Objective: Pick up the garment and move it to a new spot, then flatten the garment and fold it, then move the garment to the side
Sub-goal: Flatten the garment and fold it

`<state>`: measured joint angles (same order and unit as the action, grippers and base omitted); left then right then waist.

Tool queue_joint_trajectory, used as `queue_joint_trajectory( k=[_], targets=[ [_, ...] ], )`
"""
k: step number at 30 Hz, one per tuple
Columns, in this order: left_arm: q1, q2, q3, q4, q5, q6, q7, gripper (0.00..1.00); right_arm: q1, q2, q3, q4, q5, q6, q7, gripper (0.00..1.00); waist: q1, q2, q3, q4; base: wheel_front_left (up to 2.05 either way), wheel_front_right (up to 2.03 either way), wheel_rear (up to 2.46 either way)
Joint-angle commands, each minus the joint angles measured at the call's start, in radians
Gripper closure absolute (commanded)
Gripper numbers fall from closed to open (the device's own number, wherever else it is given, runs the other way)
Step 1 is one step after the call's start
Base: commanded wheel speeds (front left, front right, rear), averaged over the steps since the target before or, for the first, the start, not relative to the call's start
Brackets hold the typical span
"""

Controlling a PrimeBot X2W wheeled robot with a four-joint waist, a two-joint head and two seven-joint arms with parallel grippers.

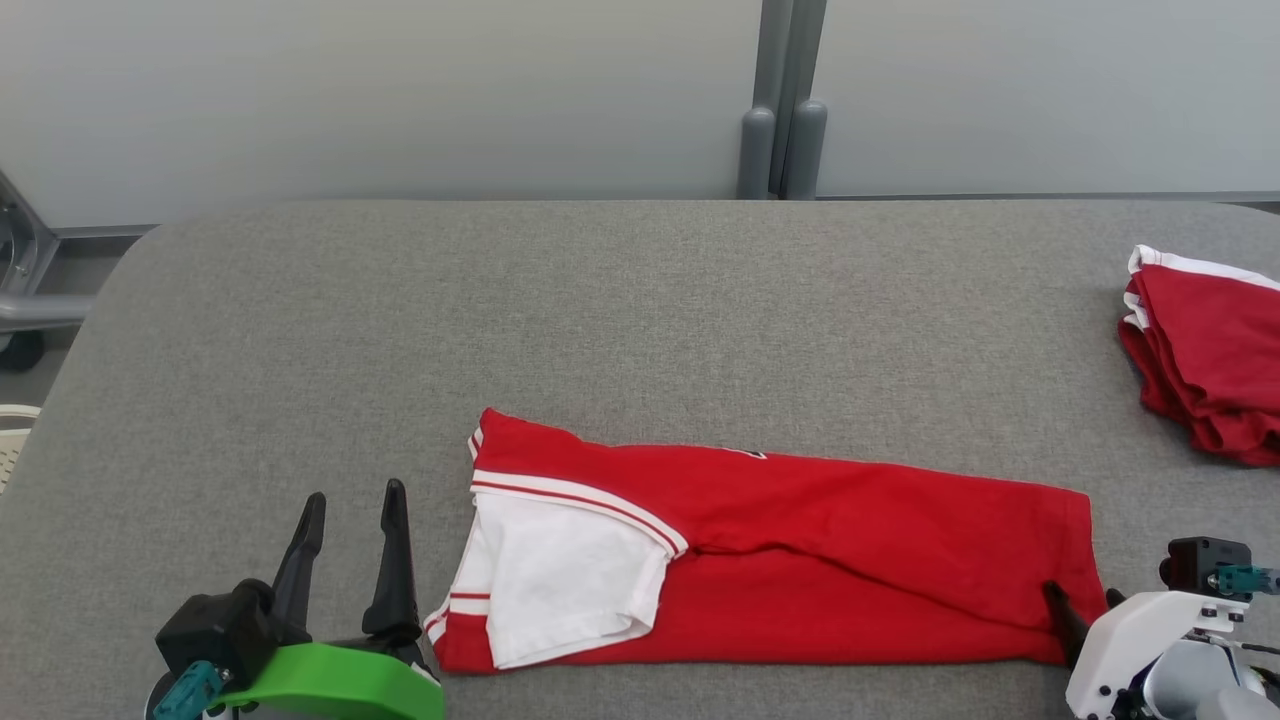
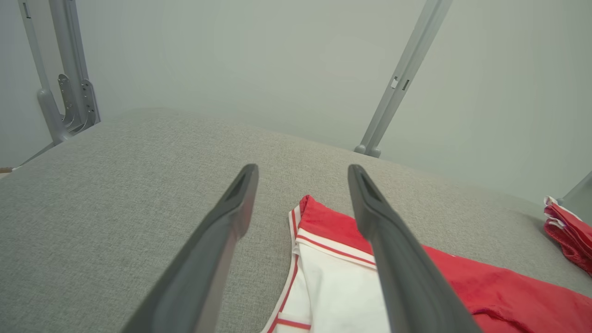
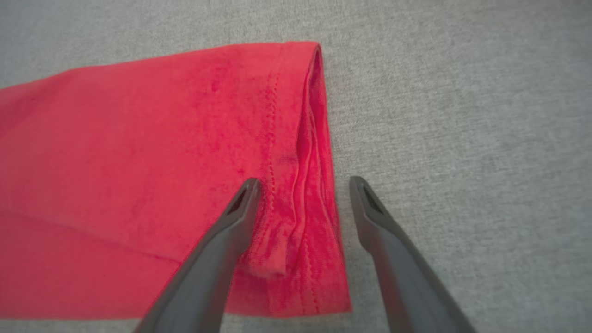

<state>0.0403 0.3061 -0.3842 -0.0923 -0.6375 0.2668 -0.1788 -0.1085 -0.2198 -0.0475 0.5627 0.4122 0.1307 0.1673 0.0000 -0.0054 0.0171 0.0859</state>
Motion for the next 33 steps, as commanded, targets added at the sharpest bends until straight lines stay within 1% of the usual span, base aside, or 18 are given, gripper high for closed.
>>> queue_joint_trajectory(
  k=[1, 2, 3, 4, 5, 8, 9, 10, 15, 19, 21, 22, 28, 33],
  targets=[
    [0.012, 0.008, 0.005, -0.004, -0.006, 0.006, -0.007, 0.0, -0.01, -0.003, 0.008, 0.017, 0.009, 0.0, 0.007, 0.0, 0.0, 0.0054, -0.003, 0.008, 0.0, 0.0, 0.0],
    [0.014, 0.009, 0.006, -0.005, -0.006, 0.007, -0.006, 0.0, -0.01, -0.002, 0.012, 0.023, 0.012, 0.0, 0.009, 0.0, 0.0, 0.0054, -0.004, 0.009, 0.0, 0.0, 0.0],
    [0.016, 0.009, 0.006, -0.005, -0.007, 0.008, -0.007, 0.0, -0.01, -0.002, 0.017, 0.031, 0.016, 0.0, 0.013, 0.1, 0.0, 0.0054, -0.005, 0.01, 0.0, 0.0, 0.0],
    [0.017, 0.01, 0.008, -0.005, -0.008, 0.009, -0.008, 0.0, -0.011, -0.002, 0.021, 0.037, 0.018, 0.0, 0.014, 0.25, 0.0, 0.0054, -0.006, 0.01, 0.0, 0.0, 0.0],
    [0.02, 0.011, 0.009, -0.005, -0.01, 0.008, -0.009, 0.0, -0.013, -0.002, 0.026, 0.044, 0.019, 0.0, 0.016, 0.5, 0.0, 0.0054, -0.006, 0.009, 0.0, 0.0, 0.0],
    [0.028, 0.013, 0.011, -0.005, -0.012, 0.011, -0.011, 0.0, -0.026, 0.0, 0.037, 0.061, 0.021, 0.0, 0.013, 0.73, 0.0, 0.0054, -0.009, 0.005, 0.0, 0.0, 0.0],
    [0.029, 0.013, 0.011, -0.005, -0.012, 0.011, -0.011, 0.0, -0.034, 0.0, 0.038, 0.065, 0.021, 0.0, 0.007, 0.88, 0.0, 0.0054, -0.009, 0.004, 0.0, 0.0, 0.0],
    [0.029, 0.014, 0.011, -0.004, -0.012, 0.012, -0.011, 0.0, -0.042, -0.001, 0.036, 0.067, 0.021, 0.0, -0.002, 1.0, 0.0, 0.0054, -0.01, 0.002, 0.0, 0.0, 0.0],
    [0.033, 0.016, 0.007, -0.003, -0.013, 0.015, -0.006, 0.0, -0.072, -0.011, 0.032, 0.061, 0.04, 0.0, -0.02, 1.0, 0.0, 0.0054, -0.017, -0.009, 0.0, 0.0, 0.0],
    [0.038, 0.016, 0.004, -0.007, -0.013, 0.016, -0.006, 0.0, -0.08, -0.039, 0.033, 0.03, 0.062, 0.0, -0.004, 1.0, 0.0, 0.0054, -0.021, -0.028, 0.0, 0.0, 0.0],
    [0.038, 0.016, 0.004, -0.01, -0.012, 0.018, -0.007, 0.0, -0.078, -0.064, 0.032, 0.007, 0.077, -0.001, 0.01, 1.0, 0.0, 0.0054, -0.02, -0.041, 0.0, 0.0, 0.0],
    [0.038, 0.016, 0.004, -0.01, -0.012, 0.018, -0.007, 0.0, -0.078, -0.064, 0.032, 0.007, 0.077, -0.001, 0.01, 1.0, 0.0, 0.0054, -0.02, -0.041, 0.0, 0.0, 0.0],
    [0.025, 0.018, 0.003, -0.021, -0.004, 0.024, -0.007, 0.0, -0.058, -0.158, -0.006, -0.062, 0.088, 0.0, 0.059, 1.0, 0.0, 0.0054, -0.011, -0.077, 0.0, 0.0, 0.0],
    [0.016, 0.018, -0.001, -0.028, -0.002, 0.027, -0.006, 0.0, -0.037, -0.199, -0.069, -0.102, 0.073, 0.0, 0.096, 1.0, 0.0, 0.0054, -0.007, -0.095, 0.0, 0.0, 0.0]
  ],
)
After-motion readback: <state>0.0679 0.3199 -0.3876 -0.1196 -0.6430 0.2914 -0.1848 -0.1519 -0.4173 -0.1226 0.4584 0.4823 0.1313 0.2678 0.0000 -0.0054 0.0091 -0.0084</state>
